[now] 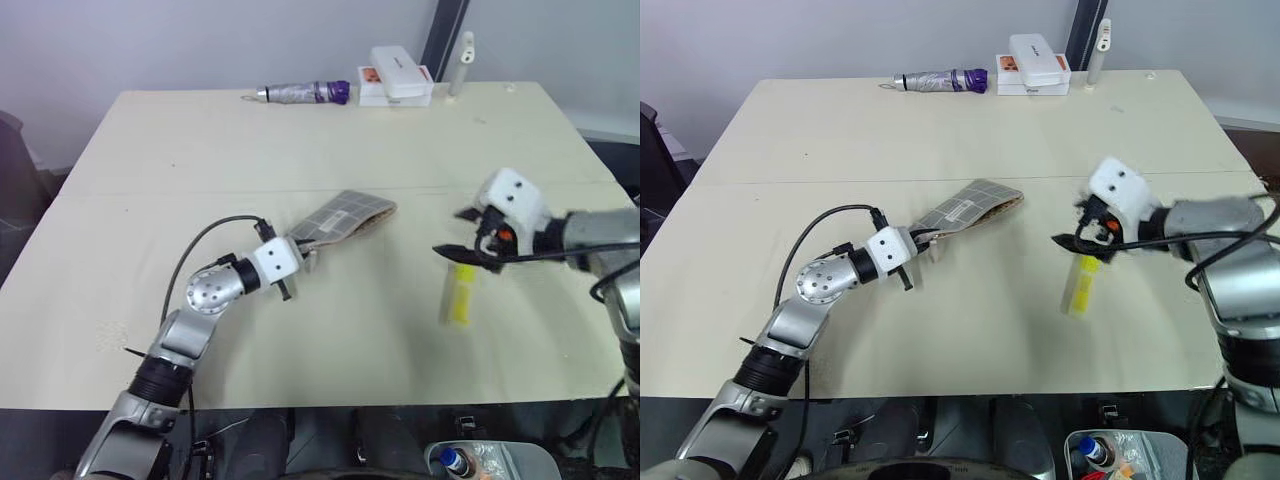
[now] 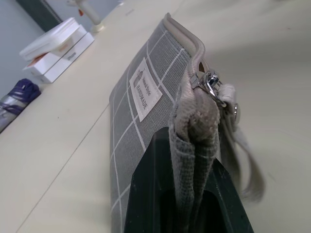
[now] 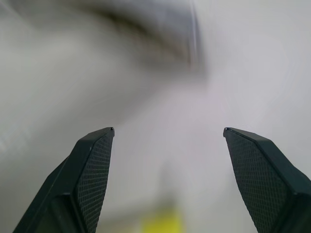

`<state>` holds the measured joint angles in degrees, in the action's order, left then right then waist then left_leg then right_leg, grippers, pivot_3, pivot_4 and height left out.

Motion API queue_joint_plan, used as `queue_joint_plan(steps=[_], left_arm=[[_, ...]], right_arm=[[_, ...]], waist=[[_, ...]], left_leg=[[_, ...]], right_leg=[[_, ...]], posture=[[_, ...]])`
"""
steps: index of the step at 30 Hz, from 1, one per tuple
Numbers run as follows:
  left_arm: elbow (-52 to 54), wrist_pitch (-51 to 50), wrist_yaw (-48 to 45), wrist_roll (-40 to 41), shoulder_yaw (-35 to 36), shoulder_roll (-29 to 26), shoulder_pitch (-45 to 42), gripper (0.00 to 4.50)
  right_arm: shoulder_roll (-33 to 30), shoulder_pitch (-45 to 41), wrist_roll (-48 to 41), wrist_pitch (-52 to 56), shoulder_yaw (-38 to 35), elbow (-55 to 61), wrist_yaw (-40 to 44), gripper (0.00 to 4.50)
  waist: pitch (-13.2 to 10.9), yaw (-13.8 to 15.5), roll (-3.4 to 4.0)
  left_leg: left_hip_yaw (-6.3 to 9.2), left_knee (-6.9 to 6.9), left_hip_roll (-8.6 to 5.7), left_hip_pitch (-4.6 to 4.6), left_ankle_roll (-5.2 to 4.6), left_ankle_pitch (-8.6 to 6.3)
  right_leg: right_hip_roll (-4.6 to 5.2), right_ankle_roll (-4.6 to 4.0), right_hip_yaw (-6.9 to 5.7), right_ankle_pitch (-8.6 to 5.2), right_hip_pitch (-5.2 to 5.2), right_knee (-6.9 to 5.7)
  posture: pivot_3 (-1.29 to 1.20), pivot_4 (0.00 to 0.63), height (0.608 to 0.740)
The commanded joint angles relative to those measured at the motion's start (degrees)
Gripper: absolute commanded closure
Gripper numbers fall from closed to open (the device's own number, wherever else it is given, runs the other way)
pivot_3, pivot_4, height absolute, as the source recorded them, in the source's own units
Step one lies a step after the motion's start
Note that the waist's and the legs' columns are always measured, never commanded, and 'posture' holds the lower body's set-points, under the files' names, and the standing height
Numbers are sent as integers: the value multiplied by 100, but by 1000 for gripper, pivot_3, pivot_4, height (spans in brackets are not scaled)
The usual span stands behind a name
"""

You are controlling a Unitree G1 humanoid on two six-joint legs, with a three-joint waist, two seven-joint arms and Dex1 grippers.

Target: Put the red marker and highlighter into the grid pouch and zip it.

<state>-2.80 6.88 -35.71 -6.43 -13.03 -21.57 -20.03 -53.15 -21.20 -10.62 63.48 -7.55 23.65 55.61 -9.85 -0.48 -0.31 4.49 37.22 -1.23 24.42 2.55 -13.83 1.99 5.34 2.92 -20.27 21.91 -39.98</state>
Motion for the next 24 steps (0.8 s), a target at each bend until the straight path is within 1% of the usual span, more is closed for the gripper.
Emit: queue_joint_plan(steps=[1,4,6,8,14,19,20,22,24], left_arm=[[-26,-10,99,4,-43,131,-103,4500],[-133,18,22,81,-52,209,-212,4500],[-272,132,-105,133,-92,232,-307,4500],[-407,264,-219,161,-132,246,-392,4500],[-621,461,-319,184,-129,286,-511,4500],[-537,483,-316,202,-110,291,-450,4500],[-507,473,-311,208,-101,287,-431,4500],[-443,450,-300,235,-72,279,-389,4500],[-392,434,-301,254,-51,264,-353,4500]], right_arm=[[-92,418,-249,1069,-594,763,-361,772],[69,775,-349,1897,-881,1191,-717,772],[457,844,-353,2557,-1108,1407,-1037,772],[903,904,-342,2873,-1245,1499,-1431,772],[2081,1135,-432,2902,-1297,1547,-2490,772],[2264,1069,-526,2902,-972,1509,-3047,772],[2236,1032,-560,2902,-950,1488,-3104,1002],[2007,969,-667,2902,-837,1459,-3112,1611],[1779,856,-770,2902,-773,1424,-3094,2640]], waist=[[0,1,1],[0,-4,1],[3,-5,-4],[4,-6,-5],[5,-15,-4],[10,-22,-10],[10,-25,-10],[10,-29,-10],[10,-31,-9]], left_leg=[[0,-1,0,0,0,0],[0,0,0,-1,0,0],[1,1,0,-2,0,0],[5,1,1,-6,0,0],[5,0,-1,-8,0,0],[6,0,0,-14,0,0],[6,0,0,-17,0,0],[5,-1,0,-25,0,0],[5,-4,0,-27,0,0]], right_leg=[[0,0,0,0,0,0],[-5,0,0,0,-2,0],[-9,0,0,0,-5,0],[-15,0,-1,0,-10,1],[-15,0,-1,0,-13,1],[-16,0,-3,0,-17,1],[-17,0,-3,0,-20,1],[-17,0,-3,0,-26,1],[-17,0,-4,0,-27,2]], posture=[[0,150,740],[0,150,740],[0,150,740],[0,150,740],[0,150,740],[0,150,740],[0,150,740],[0,150,740],[0,150,740]])
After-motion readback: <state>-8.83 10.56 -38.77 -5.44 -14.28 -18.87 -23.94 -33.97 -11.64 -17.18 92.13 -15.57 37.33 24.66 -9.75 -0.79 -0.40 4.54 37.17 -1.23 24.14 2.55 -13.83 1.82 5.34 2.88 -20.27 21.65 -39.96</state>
